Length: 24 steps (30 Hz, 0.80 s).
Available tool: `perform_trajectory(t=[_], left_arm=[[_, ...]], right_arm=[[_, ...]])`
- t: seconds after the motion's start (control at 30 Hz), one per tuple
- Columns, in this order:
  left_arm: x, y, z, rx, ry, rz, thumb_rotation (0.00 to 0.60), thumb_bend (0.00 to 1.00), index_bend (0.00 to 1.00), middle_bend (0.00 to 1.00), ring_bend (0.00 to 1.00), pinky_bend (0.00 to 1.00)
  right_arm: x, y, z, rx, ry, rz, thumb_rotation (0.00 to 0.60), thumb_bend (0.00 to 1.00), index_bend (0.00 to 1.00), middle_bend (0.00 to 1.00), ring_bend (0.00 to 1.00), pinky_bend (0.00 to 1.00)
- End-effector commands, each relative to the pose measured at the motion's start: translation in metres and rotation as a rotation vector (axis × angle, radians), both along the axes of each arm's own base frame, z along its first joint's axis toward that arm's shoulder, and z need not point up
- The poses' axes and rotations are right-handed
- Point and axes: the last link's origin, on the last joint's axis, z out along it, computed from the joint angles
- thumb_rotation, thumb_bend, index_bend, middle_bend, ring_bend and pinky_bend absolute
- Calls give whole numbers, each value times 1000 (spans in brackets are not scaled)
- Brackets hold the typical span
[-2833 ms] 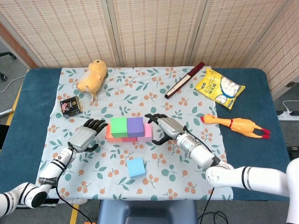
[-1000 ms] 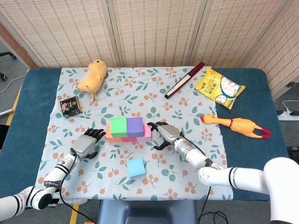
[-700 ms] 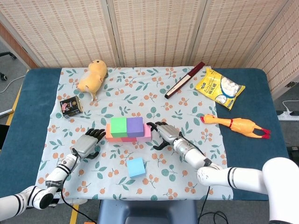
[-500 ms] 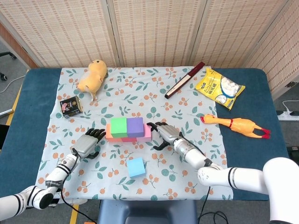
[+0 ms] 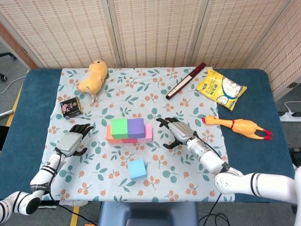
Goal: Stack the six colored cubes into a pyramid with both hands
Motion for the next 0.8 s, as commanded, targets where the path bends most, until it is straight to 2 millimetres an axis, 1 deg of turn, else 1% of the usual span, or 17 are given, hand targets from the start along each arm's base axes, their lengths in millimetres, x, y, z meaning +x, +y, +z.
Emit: perform_trajectory(t=[0.03, 0.1, 0.2, 0.3, 0.4, 0.5, 0.57, 0.67, 0.8], left_arm=[[-6, -5, 14, 39, -31, 22, 600, 404, 25, 0, 0, 15], [-10, -8, 23, 67, -49, 35, 600, 403, 25, 0, 0, 15], [-16, -16, 34, 105, -76, 55, 600, 403, 25, 0, 0, 15], [-20, -23, 41, 127, -90, 63, 600, 403, 25, 0, 0, 15], [-22, -29, 45, 137, -98, 63, 600, 403, 25, 0, 0, 14], [-22, -34, 46, 142, -110, 65, 600, 403, 25, 0, 0, 14], [-23, -36, 47, 144, -115, 67, 600, 404, 25, 0, 0, 14], [-25, -39, 46, 144, -125, 74, 600, 404, 25, 0, 0, 15], [-29, -41, 46, 140, -131, 82, 600, 405, 25, 0, 0, 15]], right_arm=[[-2, 17, 24, -30, -4, 46, 600, 216, 0, 188, 0, 0], [-1, 32, 33, -31, -7, 88, 600, 217, 0, 188, 0, 0], [-1, 58, 39, 1, -18, 138, 600, 217, 0, 195, 0, 0], [0, 82, 35, 81, -29, 168, 600, 205, 0, 204, 0, 26], [2, 96, 27, 145, -22, 215, 600, 162, 0, 204, 0, 121], [5, 101, 14, 165, -7, 263, 600, 134, 0, 204, 13, 232], [6, 100, 6, 151, 12, 294, 600, 106, 0, 204, 51, 324], [11, 96, -11, 105, 48, 349, 600, 76, 0, 189, 81, 391], [19, 93, -31, 71, 79, 382, 600, 68, 0, 177, 114, 453]])
